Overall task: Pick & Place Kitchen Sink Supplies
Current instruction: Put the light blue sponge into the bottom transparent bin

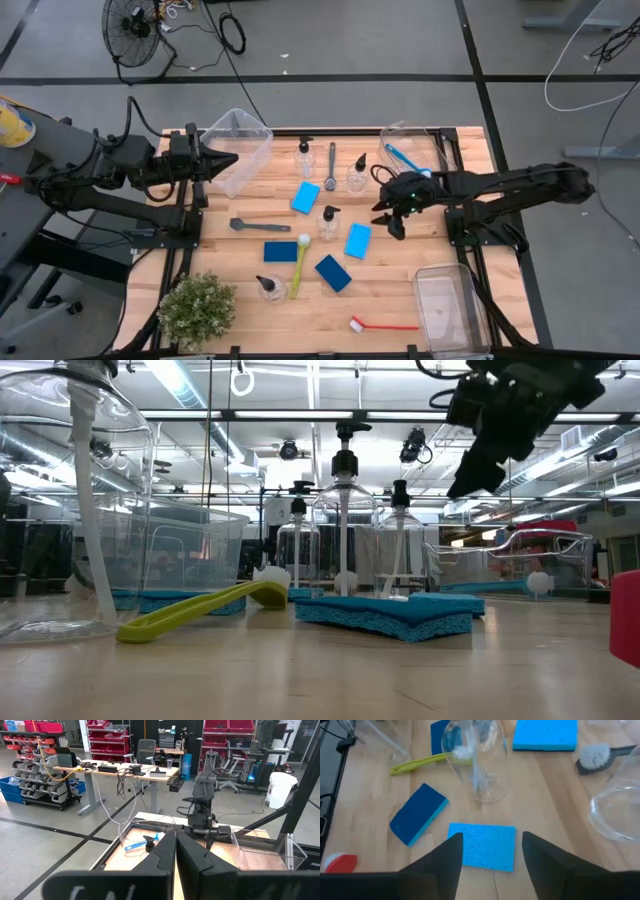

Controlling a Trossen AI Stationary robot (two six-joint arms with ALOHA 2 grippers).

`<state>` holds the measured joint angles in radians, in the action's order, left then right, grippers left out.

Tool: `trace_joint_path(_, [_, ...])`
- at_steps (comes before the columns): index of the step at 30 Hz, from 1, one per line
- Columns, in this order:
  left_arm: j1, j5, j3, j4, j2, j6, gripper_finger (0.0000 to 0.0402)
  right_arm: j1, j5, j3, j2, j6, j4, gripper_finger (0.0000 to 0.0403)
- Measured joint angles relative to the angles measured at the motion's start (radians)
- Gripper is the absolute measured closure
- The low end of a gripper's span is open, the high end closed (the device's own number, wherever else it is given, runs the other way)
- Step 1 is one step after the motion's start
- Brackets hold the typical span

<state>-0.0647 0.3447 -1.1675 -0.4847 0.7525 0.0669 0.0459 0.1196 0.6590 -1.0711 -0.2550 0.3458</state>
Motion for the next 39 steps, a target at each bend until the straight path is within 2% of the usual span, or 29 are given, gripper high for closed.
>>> trace_joint_path(5, [0.0, 0.0, 0.0, 0.0, 0.0, -0.001, 0.0385, -0.005, 0.0, -0.094, -0.021, 0.01, -0.19, 0.0165])
trace_joint_path(10, [0.0, 0.0, 0.0, 0.0, 0.0, -0.001, 0.0385, -0.005, -0.036, -0.157, -0.062, 0.03, -0.297, 0.016])
trace_joint_path(19, [0.0, 0.0, 0.0, -0.001, 0.0, -0.001, 0.0385, -0.004, -0.034, -0.18, -0.185, 0.081, -0.376, 0.0167])
trace_joint_path(24, [0.0, 0.0, 0.0, -0.001, 0.0, 0.0, 0.0385, -0.007, 0.013, -0.18, -0.257, 0.075, -0.418, 0.0168])
trace_joint_path(28, [0.0, 0.0, 0.0, -0.001, 0.0, 0.0, 0.0385, -0.011, 0.011, -0.18, -0.301, 0.078, -0.46, 0.0168])
trace_joint_path(39, [0.0, 0.0, 0.0, -0.002, 0.0, 0.0, 0.0385, -0.011, 0.019, -0.18, -0.404, 0.054, -0.482, 0.0168])
